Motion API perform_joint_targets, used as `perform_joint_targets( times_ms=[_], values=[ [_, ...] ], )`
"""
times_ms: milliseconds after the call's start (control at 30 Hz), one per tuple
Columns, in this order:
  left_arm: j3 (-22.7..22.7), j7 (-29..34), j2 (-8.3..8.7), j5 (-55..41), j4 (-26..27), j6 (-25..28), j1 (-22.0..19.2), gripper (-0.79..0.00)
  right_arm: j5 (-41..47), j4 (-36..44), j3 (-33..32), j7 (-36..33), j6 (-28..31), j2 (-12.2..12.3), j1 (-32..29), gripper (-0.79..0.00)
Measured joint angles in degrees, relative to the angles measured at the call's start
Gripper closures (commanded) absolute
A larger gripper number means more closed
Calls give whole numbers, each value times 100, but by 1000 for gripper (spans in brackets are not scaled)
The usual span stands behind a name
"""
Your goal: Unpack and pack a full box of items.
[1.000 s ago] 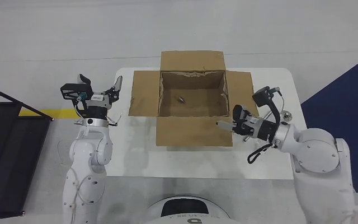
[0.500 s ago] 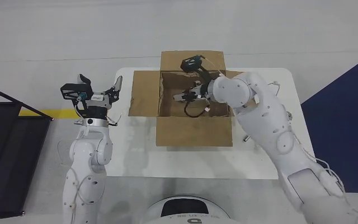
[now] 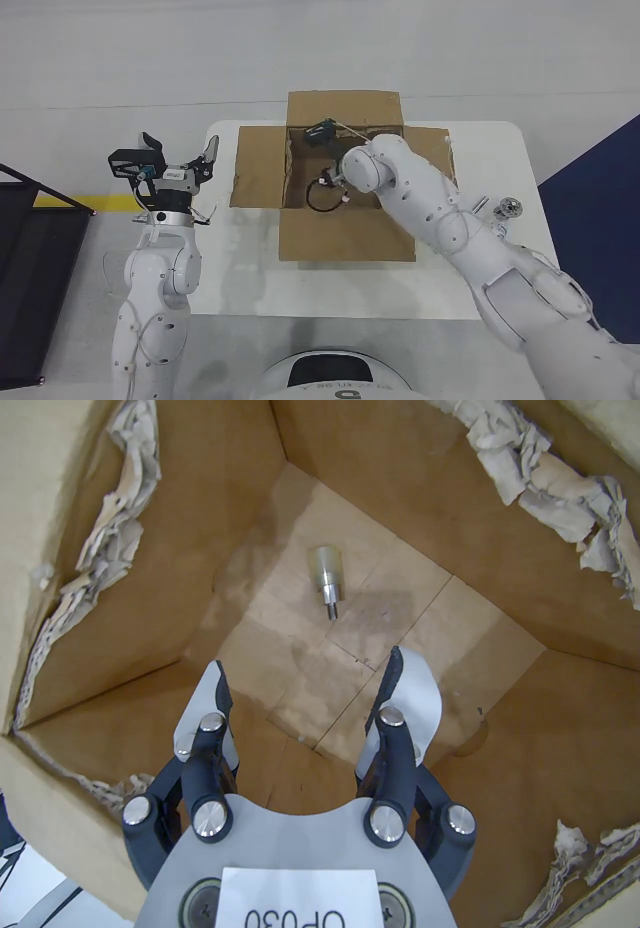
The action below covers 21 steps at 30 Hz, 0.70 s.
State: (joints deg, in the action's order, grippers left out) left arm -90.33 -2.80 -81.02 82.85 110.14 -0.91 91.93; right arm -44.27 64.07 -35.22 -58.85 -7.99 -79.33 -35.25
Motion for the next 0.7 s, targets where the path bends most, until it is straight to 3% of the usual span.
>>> perform_joint_targets(
  times_ms=[200, 700],
  values=[
    [0, 0, 0, 0, 0, 0, 0, -785, -193, -875, 457, 343, 18, -352, 311, -372],
    [0, 0, 0, 0, 0, 0, 0, -785, 353, -3245, 1090, 984, 1019, -1462, 954, -379]
  ],
)
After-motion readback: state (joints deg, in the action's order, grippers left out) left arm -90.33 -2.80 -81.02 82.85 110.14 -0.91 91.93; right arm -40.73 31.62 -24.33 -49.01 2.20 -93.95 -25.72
